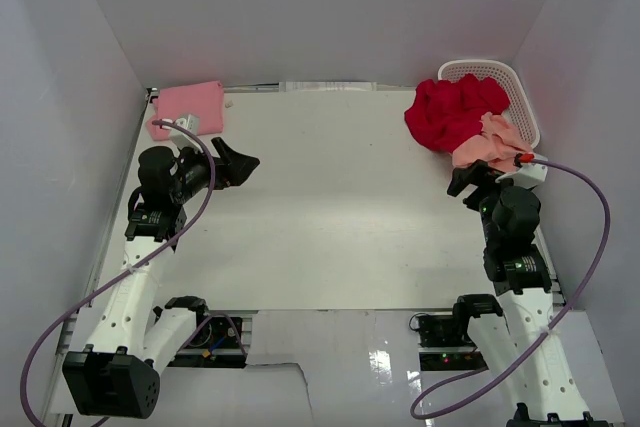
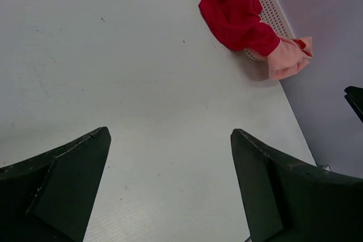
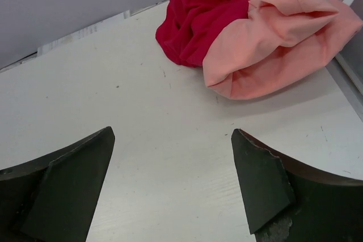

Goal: Fold and stack the t-shirts
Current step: Grab crumpled tshirt from bin with the right arm

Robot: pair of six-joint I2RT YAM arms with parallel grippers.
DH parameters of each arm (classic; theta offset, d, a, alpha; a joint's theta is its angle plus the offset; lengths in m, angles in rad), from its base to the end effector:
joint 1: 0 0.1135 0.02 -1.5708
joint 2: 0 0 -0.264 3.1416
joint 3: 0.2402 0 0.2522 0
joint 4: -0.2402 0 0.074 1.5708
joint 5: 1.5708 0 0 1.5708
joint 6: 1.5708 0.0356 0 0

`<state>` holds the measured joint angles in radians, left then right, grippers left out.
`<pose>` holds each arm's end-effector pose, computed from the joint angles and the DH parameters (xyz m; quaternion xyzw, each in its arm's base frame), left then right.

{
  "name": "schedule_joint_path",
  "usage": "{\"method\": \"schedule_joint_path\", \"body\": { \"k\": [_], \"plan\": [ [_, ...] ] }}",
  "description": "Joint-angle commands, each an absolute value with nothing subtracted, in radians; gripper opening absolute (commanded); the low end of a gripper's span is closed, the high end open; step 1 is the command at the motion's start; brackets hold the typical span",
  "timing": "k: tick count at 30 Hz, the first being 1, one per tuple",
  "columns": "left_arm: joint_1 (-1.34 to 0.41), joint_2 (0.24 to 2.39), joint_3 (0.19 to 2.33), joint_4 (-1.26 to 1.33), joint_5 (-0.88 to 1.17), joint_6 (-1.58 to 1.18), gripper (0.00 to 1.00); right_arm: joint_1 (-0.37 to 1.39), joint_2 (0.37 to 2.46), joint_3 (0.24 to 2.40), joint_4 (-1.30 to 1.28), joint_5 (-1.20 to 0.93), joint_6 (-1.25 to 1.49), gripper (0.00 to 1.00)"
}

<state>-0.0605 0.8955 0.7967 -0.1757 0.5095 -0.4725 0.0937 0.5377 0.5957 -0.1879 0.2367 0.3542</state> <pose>0.2044 -0.0298 0.3266 -0.0089 0.7863 -0.3477 0.5107 0.1422 0.0050 0.3087 0.1742 0.7298 0.0590 0.6585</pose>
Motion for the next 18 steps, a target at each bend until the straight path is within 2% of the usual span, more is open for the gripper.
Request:
{"method": "schedule_joint_path", "body": {
  "k": [1,9,14,16,18],
  "plan": [
    [-0.055,0.882,0.799,-0.158,0.526,-0.474,0.98,0.094,0.541,0.612,-0.179,0.244,0.336,0.90],
    [-0.055,0.877,0.798,-0.160,0.522,-0.474,0.98,0.094,0.733,0.693,-0.184,0.199,0.370,0.90],
    [-0.055,0.877,0.798,-0.161,0.525,-0.474,0.98,0.091,1.023,0.906,-0.187,0.255,0.399,0.93],
    [-0.055,0.871,0.799,-0.164,0.526,-0.474,0.98,0.083,1.189,0.995,-0.204,0.244,0.402,0.88],
    [-0.055,0.865,0.799,-0.167,0.522,-0.471,0.98,0.069,1.363,1.148,-0.247,0.218,0.403,0.94]
  ]
}}
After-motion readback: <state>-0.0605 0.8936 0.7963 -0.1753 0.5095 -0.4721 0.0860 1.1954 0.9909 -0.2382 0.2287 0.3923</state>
